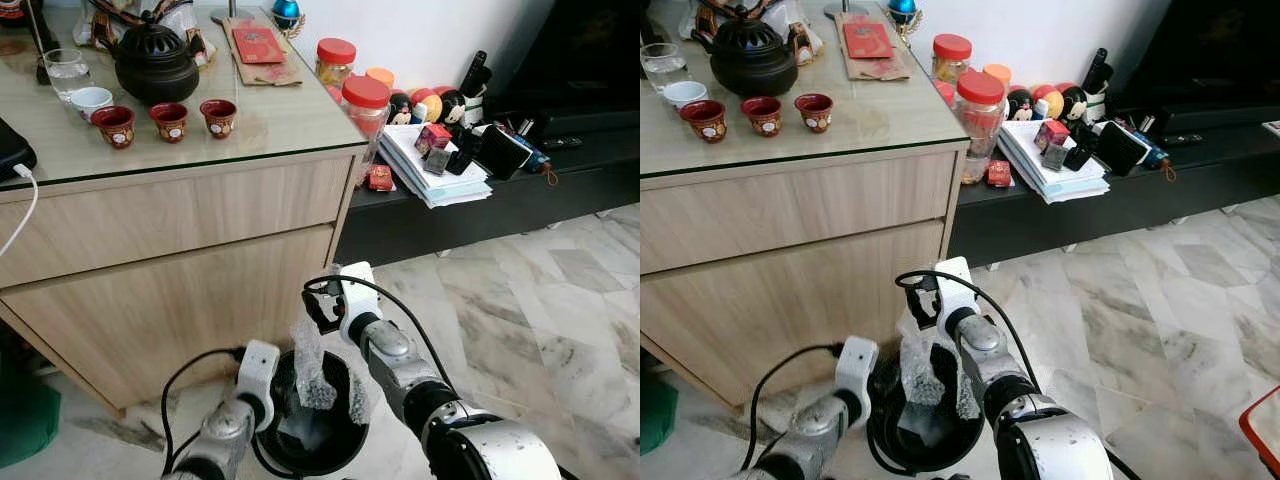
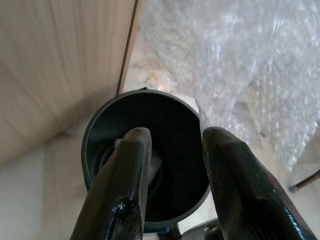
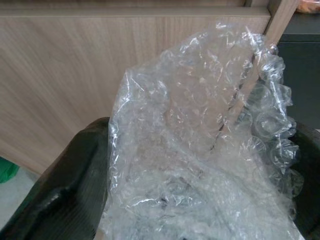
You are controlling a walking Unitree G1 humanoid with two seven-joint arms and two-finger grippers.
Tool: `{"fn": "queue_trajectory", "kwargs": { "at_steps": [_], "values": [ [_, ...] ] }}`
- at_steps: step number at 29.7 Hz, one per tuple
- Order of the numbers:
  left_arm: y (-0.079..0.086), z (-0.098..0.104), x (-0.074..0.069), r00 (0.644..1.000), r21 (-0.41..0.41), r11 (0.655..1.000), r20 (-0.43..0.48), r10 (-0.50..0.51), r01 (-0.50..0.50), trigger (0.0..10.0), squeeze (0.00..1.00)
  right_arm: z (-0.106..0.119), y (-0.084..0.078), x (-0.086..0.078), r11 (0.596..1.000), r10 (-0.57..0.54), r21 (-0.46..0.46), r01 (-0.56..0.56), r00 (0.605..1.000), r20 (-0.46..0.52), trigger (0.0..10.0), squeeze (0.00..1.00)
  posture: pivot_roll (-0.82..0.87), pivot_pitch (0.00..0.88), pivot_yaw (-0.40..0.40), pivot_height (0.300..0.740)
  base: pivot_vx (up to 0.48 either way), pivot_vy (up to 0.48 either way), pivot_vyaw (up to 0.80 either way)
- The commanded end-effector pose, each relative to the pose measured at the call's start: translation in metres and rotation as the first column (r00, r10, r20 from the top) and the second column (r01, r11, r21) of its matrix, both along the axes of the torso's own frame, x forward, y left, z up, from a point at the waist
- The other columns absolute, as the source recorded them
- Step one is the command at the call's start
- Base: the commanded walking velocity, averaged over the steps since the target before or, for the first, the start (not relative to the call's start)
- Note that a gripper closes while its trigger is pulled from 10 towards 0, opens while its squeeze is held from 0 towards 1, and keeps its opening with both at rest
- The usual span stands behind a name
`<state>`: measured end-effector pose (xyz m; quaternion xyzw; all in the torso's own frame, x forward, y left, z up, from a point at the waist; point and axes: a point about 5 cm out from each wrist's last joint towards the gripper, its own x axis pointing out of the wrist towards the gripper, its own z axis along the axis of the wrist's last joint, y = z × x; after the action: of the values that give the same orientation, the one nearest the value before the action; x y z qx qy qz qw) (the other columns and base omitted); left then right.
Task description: Picking trash to rubbish bin
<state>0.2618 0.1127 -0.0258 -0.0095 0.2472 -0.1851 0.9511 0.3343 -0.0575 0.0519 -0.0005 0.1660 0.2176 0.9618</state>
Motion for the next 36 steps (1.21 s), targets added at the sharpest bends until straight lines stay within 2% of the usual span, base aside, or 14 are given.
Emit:
{"fn": "queue_trajectory", "kwargs": {
  "at_steps": [1,3,6,8,9,14,20,21,22,23,30,36],
  "values": [
    [-0.003,0.004,0.001,0.998,-0.007,1.0,0.056,-0.008,0.008,10.0,0.0,0.005,-0.005,0.005,1.0,-0.023,0.009,0.022,1.0,0.018,10.0,0.0,-0.03,0.107,-0.196,0.74,0.0,0.0,0.0],
    [-0.004,0.005,0.001,0.998,-0.007,1.0,0.065,-0.009,0.009,10.0,0.0,0.005,-0.005,0.005,1.0,-0.023,0.009,0.023,1.0,0.017,10.0,0.0,-0.03,0.107,-0.196,0.74,0.0,0.0,0.0],
    [-0.006,0.012,0.0,0.986,-0.007,0.999,0.163,-0.034,0.035,10.0,0.0,0.004,-0.006,0.004,1.0,-0.026,0.009,0.026,1.0,0.014,10.0,0.0,-0.03,0.108,-0.195,0.74,0.0,0.0,0.0],
    [-0.006,0.013,-0.002,0.982,-0.005,0.999,0.185,-0.04,0.041,10.0,0.0,0.004,-0.005,0.004,1.0,-0.026,0.009,0.026,1.0,0.013,10.0,0.0,-0.03,0.109,-0.191,0.74,0.0,0.0,0.0],
    [-0.005,0.017,-0.005,0.972,0.0,0.999,0.232,-0.043,0.044,10.0,0.0,0.004,-0.005,0.004,1.0,-0.026,0.011,0.026,1.0,0.013,10.0,0.0,-0.03,0.109,-0.191,0.74,0.0,0.0,0.0],
    [-0.004,0.028,-0.012,0.942,0.028,0.997,0.327,-0.073,0.067,10.0,0.0,0.003,-0.002,0.003,1.0,-0.021,0.015,0.021,1.0,0.011,10.0,0.0,-0.01,0.111,-0.187,0.74,0.0,0.0,0.0],
    [-0.001,0.044,-0.006,0.915,0.063,0.997,0.399,-0.06,0.038,10.0,0.0,0.004,-0.001,0.003,1.0,-0.021,0.018,0.02,1.0,0.01,10.0,0.0,0.0,0.11,-0.181,0.74,0.0,0.0,0.0],
    [0.0,0.045,-0.004,0.913,0.074,0.997,0.404,-0.052,0.024,10.0,0.43,0.004,-0.001,0.003,1.0,-0.021,0.018,0.021,1.0,0.01,10.0,0.0,0.0,0.11,-0.181,0.74,0.0,0.0,0.0],
    [0.0,0.045,-0.003,0.913,0.079,0.997,0.405,-0.048,0.017,10.0,0.43,0.004,0.0,0.003,1.0,-0.021,0.019,0.021,1.0,0.01,10.0,0.0,0.0,0.107,-0.179,0.74,0.0,0.0,0.0],
    [0.001,0.045,-0.002,0.915,0.075,0.997,0.401,-0.041,0.012,10.0,1.0,0.004,0.0,0.003,1.0,-0.021,0.019,0.021,1.0,0.009,10.0,0.0,0.0,0.105,-0.177,0.74,0.0,0.0,0.0],
    [0.001,0.051,0.003,0.915,0.079,0.997,0.404,-0.026,-0.006,10.0,1.0,0.004,-0.001,0.003,1.0,-0.024,0.019,0.024,1.0,0.012,10.0,0.0,-0.01,0.098,-0.171,0.74,0.0,0.0,0.0],
    [-0.007,0.061,0.01,0.903,0.049,0.998,0.428,-0.049,0.031,10.0,1.0,0.004,-0.002,0.003,1.0,-0.024,0.015,0.024,1.0,0.015,10.0,0.0,-0.01,0.083,-0.166,0.74,0.0,0.0,0.0]
  ]
}}
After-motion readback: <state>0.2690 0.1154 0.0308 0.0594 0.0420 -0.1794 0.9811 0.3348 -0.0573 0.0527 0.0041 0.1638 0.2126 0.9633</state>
